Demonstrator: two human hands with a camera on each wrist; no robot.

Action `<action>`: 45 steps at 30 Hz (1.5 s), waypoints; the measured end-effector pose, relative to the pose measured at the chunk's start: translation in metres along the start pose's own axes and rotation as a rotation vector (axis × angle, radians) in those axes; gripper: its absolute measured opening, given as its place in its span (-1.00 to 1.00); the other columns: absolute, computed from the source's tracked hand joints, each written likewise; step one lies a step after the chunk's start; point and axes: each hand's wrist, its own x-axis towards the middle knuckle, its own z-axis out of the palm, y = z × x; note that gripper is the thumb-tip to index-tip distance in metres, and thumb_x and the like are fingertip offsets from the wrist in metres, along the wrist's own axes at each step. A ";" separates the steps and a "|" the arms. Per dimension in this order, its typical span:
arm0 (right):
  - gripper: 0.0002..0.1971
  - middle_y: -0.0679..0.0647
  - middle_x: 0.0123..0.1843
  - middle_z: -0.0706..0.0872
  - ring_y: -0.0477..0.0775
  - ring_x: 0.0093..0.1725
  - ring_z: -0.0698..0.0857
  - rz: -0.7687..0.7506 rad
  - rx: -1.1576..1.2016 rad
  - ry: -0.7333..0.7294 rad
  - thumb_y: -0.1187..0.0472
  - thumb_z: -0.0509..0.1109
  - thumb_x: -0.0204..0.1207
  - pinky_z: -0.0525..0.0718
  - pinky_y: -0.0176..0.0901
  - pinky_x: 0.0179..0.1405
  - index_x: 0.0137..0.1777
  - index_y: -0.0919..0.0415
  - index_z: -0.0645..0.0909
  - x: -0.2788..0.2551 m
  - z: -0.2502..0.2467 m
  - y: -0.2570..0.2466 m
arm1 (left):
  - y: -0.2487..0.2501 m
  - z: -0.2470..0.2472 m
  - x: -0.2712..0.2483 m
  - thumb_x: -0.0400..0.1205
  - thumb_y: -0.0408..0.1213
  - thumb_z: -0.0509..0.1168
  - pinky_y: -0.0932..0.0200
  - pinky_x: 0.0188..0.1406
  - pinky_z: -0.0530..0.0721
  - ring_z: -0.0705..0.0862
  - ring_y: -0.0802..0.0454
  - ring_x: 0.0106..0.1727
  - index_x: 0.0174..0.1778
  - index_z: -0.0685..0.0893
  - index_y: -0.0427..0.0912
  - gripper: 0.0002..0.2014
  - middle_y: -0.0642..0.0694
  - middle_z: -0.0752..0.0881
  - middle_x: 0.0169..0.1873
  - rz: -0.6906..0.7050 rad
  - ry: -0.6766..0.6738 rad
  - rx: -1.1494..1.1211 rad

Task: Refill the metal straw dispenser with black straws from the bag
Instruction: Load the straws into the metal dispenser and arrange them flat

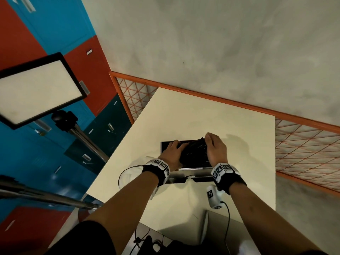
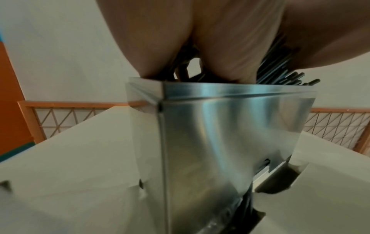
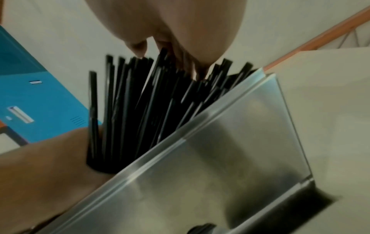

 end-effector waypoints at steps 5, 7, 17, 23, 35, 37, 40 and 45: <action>-0.55 0.12 0.56 0.48 0.12 0.53 0.44 0.071 -0.047 0.088 0.03 0.14 0.74 0.29 -0.11 0.53 0.52 0.24 0.48 0.005 -0.011 0.015 | -0.004 -0.003 0.001 0.48 -0.08 0.56 -0.19 0.50 0.52 0.34 -0.27 0.54 0.76 0.10 -0.09 0.01 -0.25 0.31 0.51 0.011 -0.053 0.062; -0.53 0.13 0.60 0.43 0.11 0.57 0.39 0.105 -0.052 0.052 0.01 0.11 0.75 0.23 -0.16 0.53 0.55 0.23 0.44 0.000 -0.006 0.020 | -0.001 -0.004 0.002 0.49 -0.10 0.55 -0.22 0.45 0.56 0.38 -0.29 0.52 0.77 0.05 -0.11 0.03 -0.26 0.30 0.53 0.012 -0.079 0.092; -0.56 0.07 0.55 0.51 0.07 0.53 0.46 0.053 0.060 0.095 -0.01 0.19 0.73 0.32 -0.07 0.58 0.52 0.18 0.50 -0.010 -0.001 0.036 | 0.007 -0.011 0.007 0.49 -0.04 0.54 -0.23 0.38 0.61 0.54 -0.24 0.39 0.76 0.00 0.07 0.04 -0.13 0.42 0.54 0.049 -0.116 0.052; -0.56 -0.02 0.45 0.61 0.02 0.44 0.54 0.177 0.304 0.189 -0.06 0.25 0.66 0.44 0.04 0.53 0.48 0.07 0.55 -0.008 -0.003 0.034 | 0.029 -0.015 0.012 0.52 -0.14 0.48 -0.45 0.27 0.57 0.45 -0.24 0.48 0.72 0.03 0.18 -0.06 -0.06 0.39 0.55 0.070 -0.088 0.103; -0.49 0.07 0.62 0.40 0.07 0.58 0.37 0.064 0.020 0.064 -0.05 0.13 0.74 0.23 -0.19 0.52 0.60 0.18 0.39 -0.003 -0.004 0.030 | -0.004 -0.001 0.004 0.51 -0.22 0.55 -0.18 0.52 0.50 0.38 -0.29 0.54 0.79 0.02 0.02 0.03 -0.25 0.31 0.55 -0.005 -0.106 0.045; -0.48 0.07 0.63 0.39 0.07 0.59 0.37 0.032 -0.011 0.026 -0.06 0.14 0.74 0.22 -0.21 0.53 0.60 0.20 0.39 -0.006 0.004 0.029 | -0.002 -0.002 0.006 0.50 -0.19 0.56 -0.19 0.52 0.50 0.39 -0.29 0.52 0.79 -0.04 0.08 0.08 -0.25 0.31 0.55 -0.003 -0.105 0.044; -0.47 0.05 0.63 0.39 0.05 0.58 0.37 -0.004 -0.010 0.003 -0.07 0.15 0.74 0.25 -0.18 0.56 0.60 0.20 0.38 -0.009 0.009 0.027 | 0.000 -0.005 0.006 0.51 -0.11 0.55 -0.21 0.48 0.53 0.42 -0.28 0.49 0.79 -0.10 0.12 0.10 -0.24 0.32 0.53 0.014 -0.120 0.049; -0.58 0.08 0.54 0.48 0.08 0.50 0.47 -0.065 -0.125 -0.036 0.05 0.24 0.71 0.36 -0.19 0.47 0.49 0.22 0.51 -0.002 -0.013 0.023 | -0.004 -0.006 0.007 0.48 0.02 0.56 -0.19 0.51 0.52 0.43 -0.26 0.51 0.78 0.00 0.10 0.07 -0.21 0.38 0.53 0.002 -0.099 0.006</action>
